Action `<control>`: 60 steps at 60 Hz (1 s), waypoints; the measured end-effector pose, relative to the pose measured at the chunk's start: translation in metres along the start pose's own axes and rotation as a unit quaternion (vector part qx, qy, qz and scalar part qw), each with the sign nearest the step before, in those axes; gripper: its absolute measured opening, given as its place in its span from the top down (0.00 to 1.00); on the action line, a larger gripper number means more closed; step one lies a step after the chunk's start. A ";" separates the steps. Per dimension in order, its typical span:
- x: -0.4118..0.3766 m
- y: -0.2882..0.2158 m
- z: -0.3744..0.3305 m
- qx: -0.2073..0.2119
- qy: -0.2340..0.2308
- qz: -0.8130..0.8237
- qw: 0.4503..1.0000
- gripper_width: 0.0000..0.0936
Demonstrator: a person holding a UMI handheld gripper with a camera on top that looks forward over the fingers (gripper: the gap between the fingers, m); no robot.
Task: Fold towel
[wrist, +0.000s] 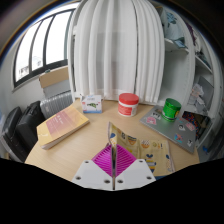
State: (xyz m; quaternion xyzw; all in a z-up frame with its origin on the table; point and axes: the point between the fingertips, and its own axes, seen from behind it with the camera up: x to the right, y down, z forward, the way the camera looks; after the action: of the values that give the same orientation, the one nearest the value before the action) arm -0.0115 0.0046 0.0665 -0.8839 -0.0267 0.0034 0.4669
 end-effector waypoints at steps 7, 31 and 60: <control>0.048 -0.026 -0.018 0.028 0.001 0.091 0.995 0.99; 0.169 0.079 0.023 -0.047 0.088 0.119 0.988 0.96; 0.156 0.062 -0.084 -0.088 0.105 0.184 0.973 0.13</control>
State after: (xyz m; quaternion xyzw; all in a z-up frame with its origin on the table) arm 0.1492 -0.0920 0.0658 -0.9065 0.1855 -0.0060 0.3792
